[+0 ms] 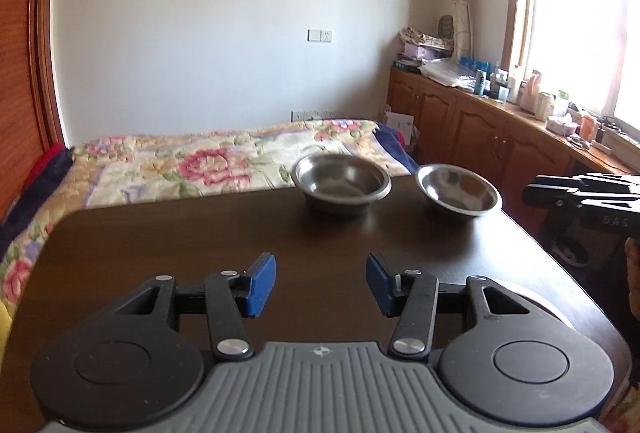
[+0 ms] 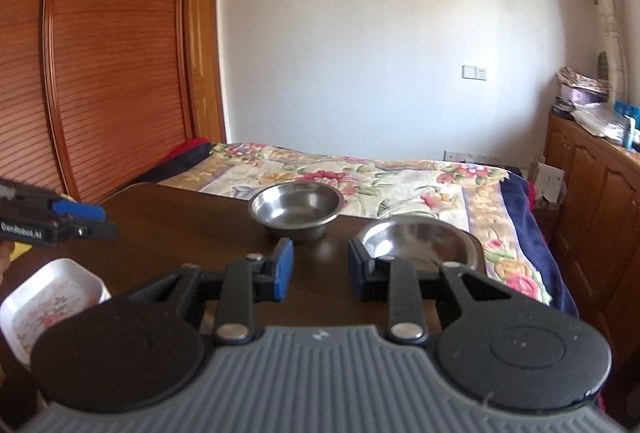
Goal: Organize plates and bowls
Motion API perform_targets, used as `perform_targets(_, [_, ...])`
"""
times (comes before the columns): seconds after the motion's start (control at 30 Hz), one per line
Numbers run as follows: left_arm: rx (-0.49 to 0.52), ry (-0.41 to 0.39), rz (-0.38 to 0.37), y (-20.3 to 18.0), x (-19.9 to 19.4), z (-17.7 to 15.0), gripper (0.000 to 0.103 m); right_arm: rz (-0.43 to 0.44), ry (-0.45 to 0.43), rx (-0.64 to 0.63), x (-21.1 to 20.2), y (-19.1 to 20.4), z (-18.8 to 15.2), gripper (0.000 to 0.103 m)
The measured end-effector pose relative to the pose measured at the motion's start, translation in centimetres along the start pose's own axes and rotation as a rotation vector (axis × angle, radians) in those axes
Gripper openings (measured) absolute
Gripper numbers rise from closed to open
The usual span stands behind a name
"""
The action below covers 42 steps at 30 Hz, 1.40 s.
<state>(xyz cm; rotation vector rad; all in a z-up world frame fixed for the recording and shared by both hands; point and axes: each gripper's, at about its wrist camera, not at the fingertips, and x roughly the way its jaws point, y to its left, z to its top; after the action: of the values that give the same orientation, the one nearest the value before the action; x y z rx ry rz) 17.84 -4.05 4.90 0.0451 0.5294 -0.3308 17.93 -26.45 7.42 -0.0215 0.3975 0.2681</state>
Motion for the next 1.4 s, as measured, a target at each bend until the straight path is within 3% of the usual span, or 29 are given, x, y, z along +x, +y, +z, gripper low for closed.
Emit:
perform_targets(0.5, [0.059,0.038,-0.022,1.5,7.3,4.4,0.053,0.070,0.101,-0.011,8.6,0.0,2.8,0.032])
perform_targets(0.73, [0.023,0.083,-0.028,2.9,11.7,4.9,0.053,0.064,0.151,-0.005,12.0,-0.5,3.1,0.034])
perform_targets(0.8, [0.014,0.094,-0.029,3.1,12.8,5.1,0.053,0.063,0.162,-0.010,12.9,-0.6,3.2,0.038])
perform_targets(1.4, [-0.038,0.160,-0.082,3.5,18.6,6.0,0.046,0.060,0.258,-0.003,16.7,-0.6,3.1,0.042])
